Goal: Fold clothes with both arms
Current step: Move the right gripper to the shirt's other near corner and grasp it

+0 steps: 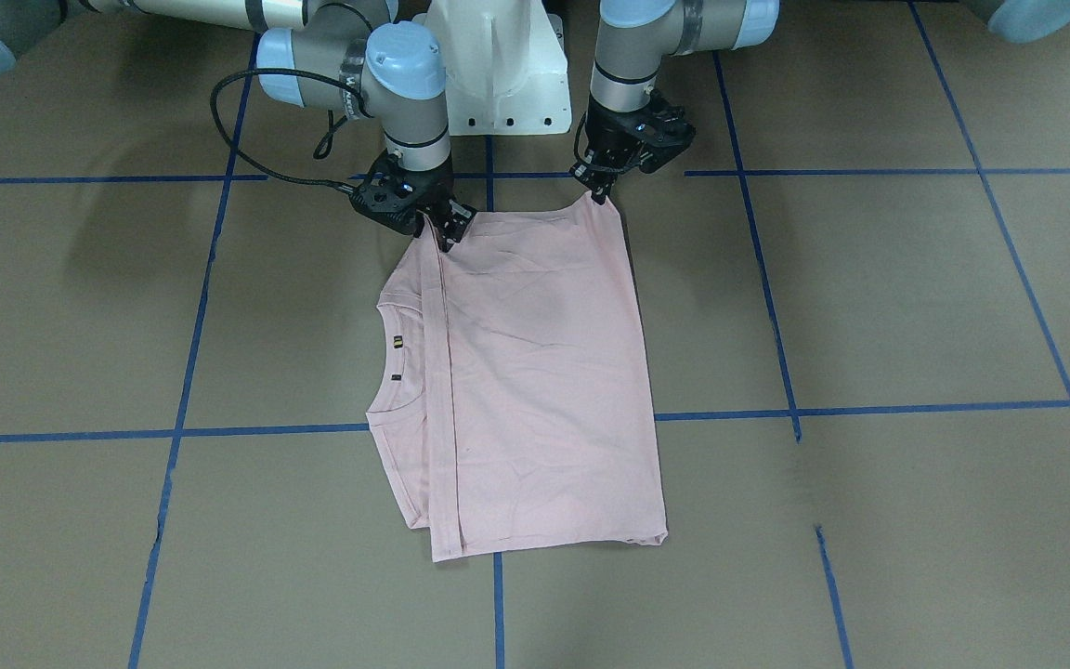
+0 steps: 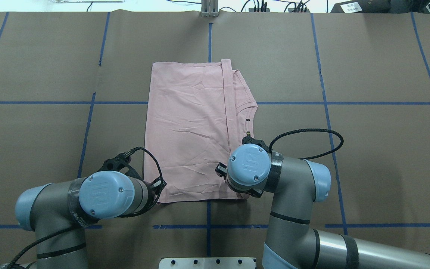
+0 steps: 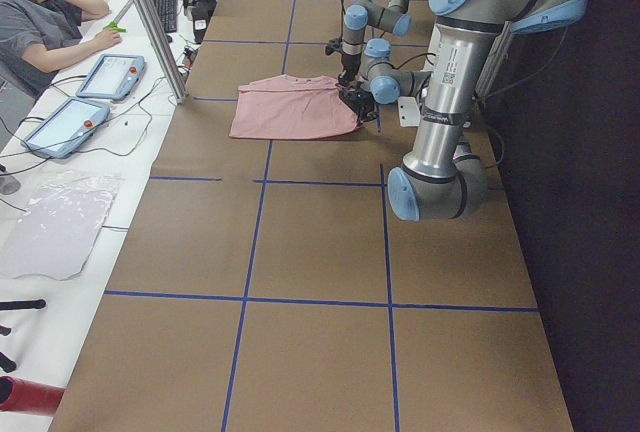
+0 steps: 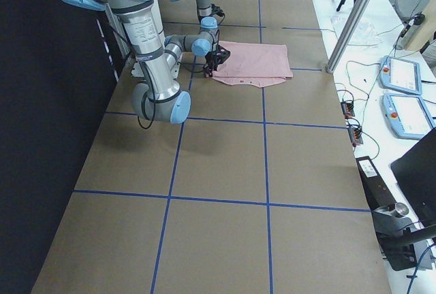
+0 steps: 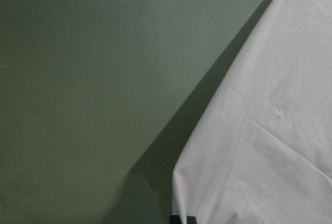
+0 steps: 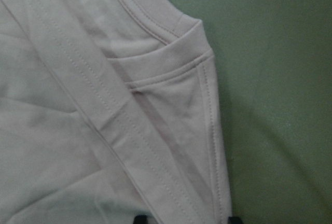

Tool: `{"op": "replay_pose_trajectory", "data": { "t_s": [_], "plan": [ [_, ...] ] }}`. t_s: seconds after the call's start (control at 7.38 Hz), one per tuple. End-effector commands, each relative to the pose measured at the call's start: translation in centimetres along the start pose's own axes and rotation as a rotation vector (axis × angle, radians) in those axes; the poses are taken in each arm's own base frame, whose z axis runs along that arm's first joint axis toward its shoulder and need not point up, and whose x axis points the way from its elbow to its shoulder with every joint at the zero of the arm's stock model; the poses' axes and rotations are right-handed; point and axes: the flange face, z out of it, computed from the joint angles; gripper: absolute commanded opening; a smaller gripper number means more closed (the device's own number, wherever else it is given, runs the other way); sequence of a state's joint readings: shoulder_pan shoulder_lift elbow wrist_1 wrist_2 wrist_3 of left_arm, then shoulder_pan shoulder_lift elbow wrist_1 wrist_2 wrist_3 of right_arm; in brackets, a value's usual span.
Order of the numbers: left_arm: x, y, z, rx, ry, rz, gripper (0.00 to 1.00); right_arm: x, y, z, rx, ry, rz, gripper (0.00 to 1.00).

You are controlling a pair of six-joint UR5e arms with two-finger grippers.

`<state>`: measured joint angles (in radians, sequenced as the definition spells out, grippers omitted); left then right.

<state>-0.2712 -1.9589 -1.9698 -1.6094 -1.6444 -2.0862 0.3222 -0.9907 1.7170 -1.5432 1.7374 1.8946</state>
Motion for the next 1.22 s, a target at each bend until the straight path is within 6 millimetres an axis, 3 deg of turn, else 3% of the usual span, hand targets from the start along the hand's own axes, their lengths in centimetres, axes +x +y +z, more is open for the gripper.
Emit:
{"op": "replay_pose_trajectory", "data": {
  "t_s": [0.0, 0.27, 0.54, 0.68, 0.81, 0.95, 1.08],
  "plan": [
    [0.0, 0.1, 0.0, -0.001, -0.001, 0.001, 0.00, -0.1, 0.1, -0.2, -0.002, -0.005, -0.001, 0.00],
    [0.0, 0.2, 0.0, -0.003, 0.001, 0.002, 0.00, -0.1, 0.2, -0.8, -0.006, -0.016, -0.005, 0.00],
    [0.0, 0.2, -0.3, -0.005, 0.005, 0.013, 0.00, 0.6, -0.1, -2.9, -0.010, -0.054, -0.009, 0.00],
    [0.0, 0.3, -1.9, -0.019, 0.031, 0.052, 0.00, 2.6, -0.7, -2.8, -0.006, -0.052, -0.008, 0.00],
    [-0.4, 0.7, -3.0, -0.032, 0.043, 0.058, 0.00, 3.7, -0.1, -4.2, -0.019, -0.073, -0.019, 0.00],
    [-1.1, 1.6, -4.2, -0.041, 0.028, 0.071, 0.00, 4.1, 0.8, -5.2, -0.037, -0.088, -0.032, 0.00],
    [-2.3, 4.2, -5.5, -0.073, 0.006, 0.105, 0.00, 4.4, 2.4, -5.9, -0.060, -0.100, -0.051, 0.00]
  ]
}}
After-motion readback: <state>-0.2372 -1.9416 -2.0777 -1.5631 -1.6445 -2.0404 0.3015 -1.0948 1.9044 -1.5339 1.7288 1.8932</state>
